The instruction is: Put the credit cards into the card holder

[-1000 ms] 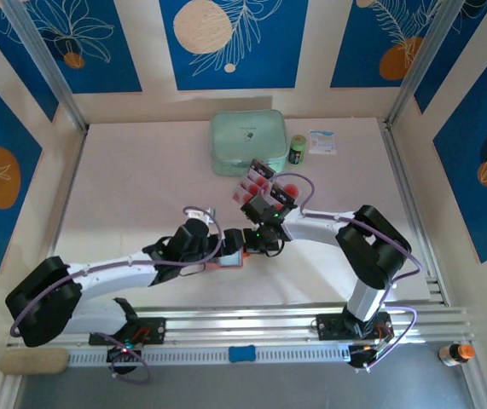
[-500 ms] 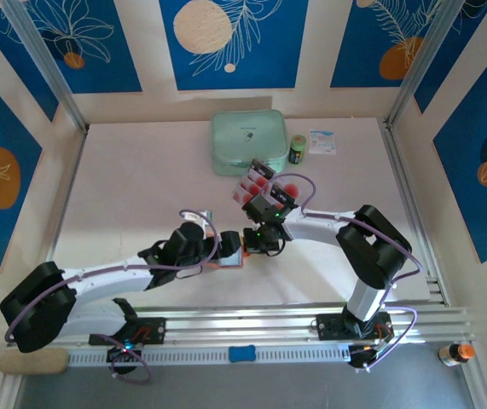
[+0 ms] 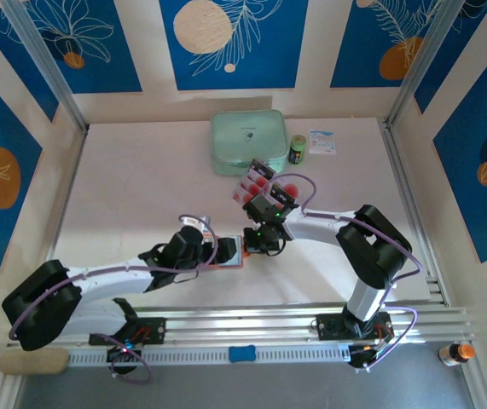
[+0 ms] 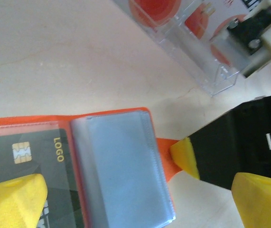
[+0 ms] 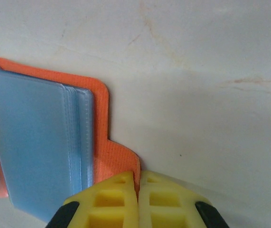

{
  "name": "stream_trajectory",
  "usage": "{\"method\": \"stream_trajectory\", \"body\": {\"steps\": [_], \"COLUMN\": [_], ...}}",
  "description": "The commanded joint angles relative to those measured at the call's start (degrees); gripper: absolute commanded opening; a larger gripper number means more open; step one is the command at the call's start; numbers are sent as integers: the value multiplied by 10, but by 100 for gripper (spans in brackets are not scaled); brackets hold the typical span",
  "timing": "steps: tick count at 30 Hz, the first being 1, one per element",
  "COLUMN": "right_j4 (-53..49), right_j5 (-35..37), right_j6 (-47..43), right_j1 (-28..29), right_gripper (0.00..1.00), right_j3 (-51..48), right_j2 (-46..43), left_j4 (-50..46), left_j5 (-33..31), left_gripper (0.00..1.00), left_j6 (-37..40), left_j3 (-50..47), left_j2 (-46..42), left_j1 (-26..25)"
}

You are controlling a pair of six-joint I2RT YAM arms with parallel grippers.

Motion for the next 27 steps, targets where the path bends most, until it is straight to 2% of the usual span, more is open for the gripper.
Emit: {"method": "stream_trajectory", "body": {"steps": [1, 9, 13, 22, 27], "right_j4": [-4, -4, -10, -18, -12], "right_j5": [-11, -29, -37, -55, -73], "right_j6": [10, 13, 15, 15, 15], "right_j1": [-6, -13, -19, -26, -25], "right_gripper": [4, 15, 25, 24, 18], "right_j3": [-15, -9, 3, 48, 78], "right_j2": [-5, -24, -44, -54, -24], "left_j4": [-9, -13, -14, -13, -15], "left_j5": [-13, -15, -16, -19, -20], "left_gripper": [100, 100, 100, 100, 100], "left_j6": [28, 58, 61, 59, 59], "left_j3": [-8, -13, -13, -17, -17], "left_j2": [11, 31, 29, 26, 24], "left_j1": [5, 4, 5, 5, 4]}}
